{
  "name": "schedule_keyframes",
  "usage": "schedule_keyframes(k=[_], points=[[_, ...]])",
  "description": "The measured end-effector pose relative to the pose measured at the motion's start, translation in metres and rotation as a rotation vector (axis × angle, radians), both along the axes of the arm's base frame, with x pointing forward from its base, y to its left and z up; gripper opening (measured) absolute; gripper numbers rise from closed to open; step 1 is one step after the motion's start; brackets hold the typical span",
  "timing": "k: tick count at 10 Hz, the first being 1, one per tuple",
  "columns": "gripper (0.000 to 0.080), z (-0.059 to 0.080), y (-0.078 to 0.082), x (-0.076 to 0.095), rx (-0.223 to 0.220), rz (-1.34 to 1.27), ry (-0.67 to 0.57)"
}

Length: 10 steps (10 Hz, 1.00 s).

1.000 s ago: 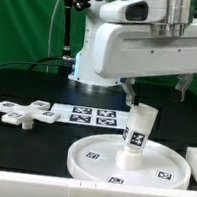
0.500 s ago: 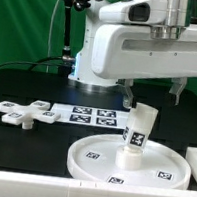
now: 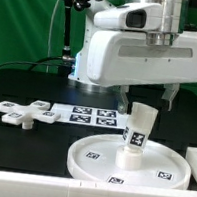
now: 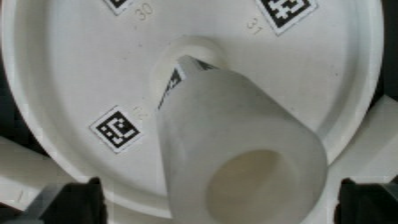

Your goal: Assemble round table

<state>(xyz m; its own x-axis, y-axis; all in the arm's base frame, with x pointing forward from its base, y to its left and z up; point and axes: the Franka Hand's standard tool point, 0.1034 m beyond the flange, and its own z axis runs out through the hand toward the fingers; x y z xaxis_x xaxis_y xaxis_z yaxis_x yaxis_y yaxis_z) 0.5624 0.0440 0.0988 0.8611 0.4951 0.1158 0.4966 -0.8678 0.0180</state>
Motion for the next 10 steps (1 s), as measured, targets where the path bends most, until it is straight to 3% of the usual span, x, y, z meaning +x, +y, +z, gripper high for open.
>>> schedule_keyframes(k=[3,5,10], points=[[0.0648,-0.0057,-0.0047,-0.0018,0.000,0.003,0.008],[0.0407,-0.0076,-0.0056,-0.0025,0.000,0.002,0.010],[0.0409,-0.0076,-0.0056,-0.0023,0.010,-0.055,0.011]])
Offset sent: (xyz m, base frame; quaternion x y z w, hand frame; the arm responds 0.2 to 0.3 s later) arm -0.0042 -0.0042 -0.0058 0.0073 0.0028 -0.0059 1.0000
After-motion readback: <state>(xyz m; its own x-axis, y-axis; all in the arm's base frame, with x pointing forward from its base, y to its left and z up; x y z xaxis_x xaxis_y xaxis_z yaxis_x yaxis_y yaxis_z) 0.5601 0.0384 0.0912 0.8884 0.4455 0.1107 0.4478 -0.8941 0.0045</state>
